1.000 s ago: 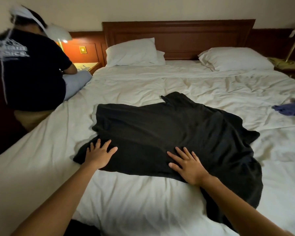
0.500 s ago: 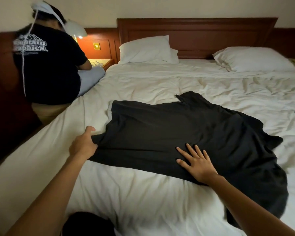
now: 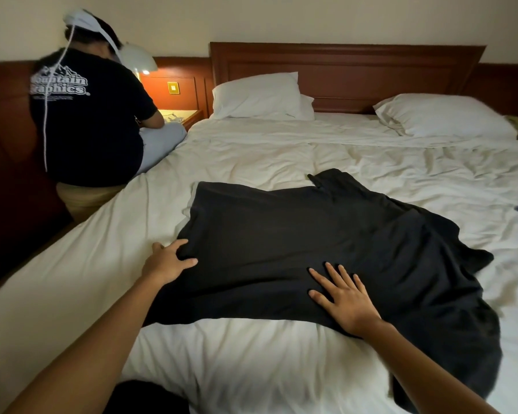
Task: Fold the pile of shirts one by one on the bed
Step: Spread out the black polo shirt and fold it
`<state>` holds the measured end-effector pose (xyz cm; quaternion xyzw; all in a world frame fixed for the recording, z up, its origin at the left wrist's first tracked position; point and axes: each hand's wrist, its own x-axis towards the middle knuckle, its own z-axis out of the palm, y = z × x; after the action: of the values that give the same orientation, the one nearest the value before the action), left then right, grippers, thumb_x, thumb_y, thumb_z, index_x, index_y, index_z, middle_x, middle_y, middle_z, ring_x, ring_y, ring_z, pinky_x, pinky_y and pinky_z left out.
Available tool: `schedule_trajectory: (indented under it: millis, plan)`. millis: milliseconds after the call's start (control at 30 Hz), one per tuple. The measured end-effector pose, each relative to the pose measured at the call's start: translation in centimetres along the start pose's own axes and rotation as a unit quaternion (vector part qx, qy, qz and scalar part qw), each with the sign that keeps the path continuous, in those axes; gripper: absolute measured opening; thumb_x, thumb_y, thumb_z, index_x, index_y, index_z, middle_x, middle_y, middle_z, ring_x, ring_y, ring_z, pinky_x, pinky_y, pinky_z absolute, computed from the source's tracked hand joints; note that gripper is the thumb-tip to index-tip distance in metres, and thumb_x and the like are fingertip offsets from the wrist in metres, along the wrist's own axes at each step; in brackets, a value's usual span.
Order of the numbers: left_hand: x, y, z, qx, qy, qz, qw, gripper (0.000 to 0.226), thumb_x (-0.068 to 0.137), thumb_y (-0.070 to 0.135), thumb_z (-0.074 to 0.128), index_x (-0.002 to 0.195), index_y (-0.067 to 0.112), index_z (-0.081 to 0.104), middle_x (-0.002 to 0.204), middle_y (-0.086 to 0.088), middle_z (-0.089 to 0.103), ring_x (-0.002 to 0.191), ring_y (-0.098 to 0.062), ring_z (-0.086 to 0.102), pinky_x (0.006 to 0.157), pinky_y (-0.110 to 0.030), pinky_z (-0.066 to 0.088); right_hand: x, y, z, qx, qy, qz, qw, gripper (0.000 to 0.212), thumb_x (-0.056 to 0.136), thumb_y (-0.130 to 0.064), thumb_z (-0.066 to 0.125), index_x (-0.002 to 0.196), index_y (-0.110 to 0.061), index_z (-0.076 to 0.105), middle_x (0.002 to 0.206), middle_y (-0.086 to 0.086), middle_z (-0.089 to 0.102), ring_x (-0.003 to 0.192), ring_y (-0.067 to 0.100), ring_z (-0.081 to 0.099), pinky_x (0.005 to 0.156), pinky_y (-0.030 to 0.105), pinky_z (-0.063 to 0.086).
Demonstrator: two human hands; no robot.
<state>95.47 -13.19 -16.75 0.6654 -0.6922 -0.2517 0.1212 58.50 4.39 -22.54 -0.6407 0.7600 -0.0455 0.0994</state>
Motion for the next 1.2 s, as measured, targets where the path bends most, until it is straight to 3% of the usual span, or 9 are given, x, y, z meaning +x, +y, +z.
schedule_trajectory:
  millis: [133,300,433,533,733,833,967,1100,1200]
  plan:
    - [1.4,-1.4,-0.2,0.008,0.028,0.014,0.999,0.053,0.091,0.017,0.071,0.141,0.025,0.054,0.144,-0.01,0.053,0.127,-0.032,0.053,0.106,-0.044,0.046,0.3,0.5,-0.4,0.006,-0.001,-0.004,1.0,0.062,0.092,-0.074,0.018,0.15,-0.058,0.002,0.166,-0.01,0.0,0.153,0.017,-0.004,0.123,0.04,0.001]
    - [2.6,2.5,0.7,0.339,0.088,-0.03,0.936,0.044,0.094,0.03,0.058,0.137,0.037,0.051,0.141,-0.008,0.031,0.127,-0.03,0.036,0.104,-0.044,0.034,2.9,3.0,-1.6,-0.031,-0.016,0.041,0.999,0.063,0.094,-0.071,0.014,0.153,-0.051,0.006,0.167,-0.003,0.002,0.153,0.023,-0.002,0.121,0.047,-0.003]
    - [3.2,8.5,6.1,0.184,0.022,0.14,0.973,0.059,0.101,0.059,0.033,0.155,0.036,0.028,0.167,-0.004,0.011,0.152,-0.029,0.008,0.122,-0.048,0.004,6.7,6.5,-2.6,-0.055,-0.022,0.076,0.995,0.062,0.096,-0.069,0.014,0.154,-0.049,0.003,0.167,-0.001,0.0,0.153,0.026,-0.004,0.12,0.052,-0.003]
    - [4.1,13.6,11.9,0.155,-0.045,0.23,0.96,0.069,0.092,0.076,0.021,0.155,0.048,0.016,0.168,0.005,0.003,0.154,-0.025,-0.003,0.122,-0.049,-0.007,10.0,9.1,-2.5,-0.053,-0.018,0.082,0.995,0.066,0.092,-0.072,0.009,0.153,-0.05,-0.001,0.167,-0.003,-0.005,0.153,0.024,-0.009,0.121,0.05,-0.006]
    - [14.1,20.7,18.2,0.176,-0.041,0.24,0.954,0.077,0.081,0.089,0.005,0.151,0.057,-0.004,0.166,0.008,-0.011,0.152,-0.024,-0.02,0.119,-0.052,-0.016,18.9,12.9,-2.2,-0.083,0.055,0.069,0.993,0.067,0.088,-0.073,-0.002,0.15,-0.051,-0.017,0.164,-0.003,-0.018,0.15,0.023,-0.021,0.121,0.05,-0.011]
    - [20.3,22.7,19.4,0.174,-0.003,0.229,0.958,0.081,0.077,0.094,0.003,0.15,0.059,-0.004,0.167,0.01,-0.01,0.152,-0.024,-0.017,0.119,-0.054,-0.014,24.7,14.8,-2.6,-0.069,0.111,0.072,0.989,0.065,0.09,-0.073,-0.002,0.151,-0.052,-0.012,0.165,-0.002,-0.015,0.15,0.023,-0.021,0.12,0.048,-0.013]
    - [27.1,24.5,20.3,0.171,0.021,0.232,0.957,0.084,0.071,0.098,0.0,0.147,0.062,-0.009,0.166,0.011,-0.011,0.153,-0.025,-0.014,0.12,-0.058,-0.009,32.4,18.2,-4.8,0.019,0.216,0.1,0.971,0.064,0.094,-0.072,0.015,0.153,-0.046,0.018,0.166,0.005,0.006,0.153,0.029,-0.001,0.122,0.05,0.001]
    - [30.4,25.4,21.1,0.163,0.042,0.25,0.953,0.085,0.072,0.097,0.0,0.148,0.06,-0.012,0.166,0.009,-0.016,0.152,-0.025,-0.017,0.12,-0.059,-0.009,38.5,21.1,-7.4,0.04,0.173,0.141,0.974,0.067,0.089,-0.078,0.034,0.149,-0.057,0.013,0.162,0.01,0.018,0.143,0.041,0.026,0.114,0.056,0.023]
    - [31.4,25.7,21.5,0.145,0.055,0.264,0.952,0.085,0.074,0.096,0.003,0.149,0.059,-0.011,0.166,0.009,-0.016,0.152,-0.023,-0.019,0.121,-0.056,-0.01,40.3,21.7,-9.2,0.181,0.133,0.046,0.973,0.061,0.088,-0.059,0.061,0.143,-0.051,0.038,0.134,0.0,0.05,0.124,0.024,0.049,0.106,0.036,0.038]
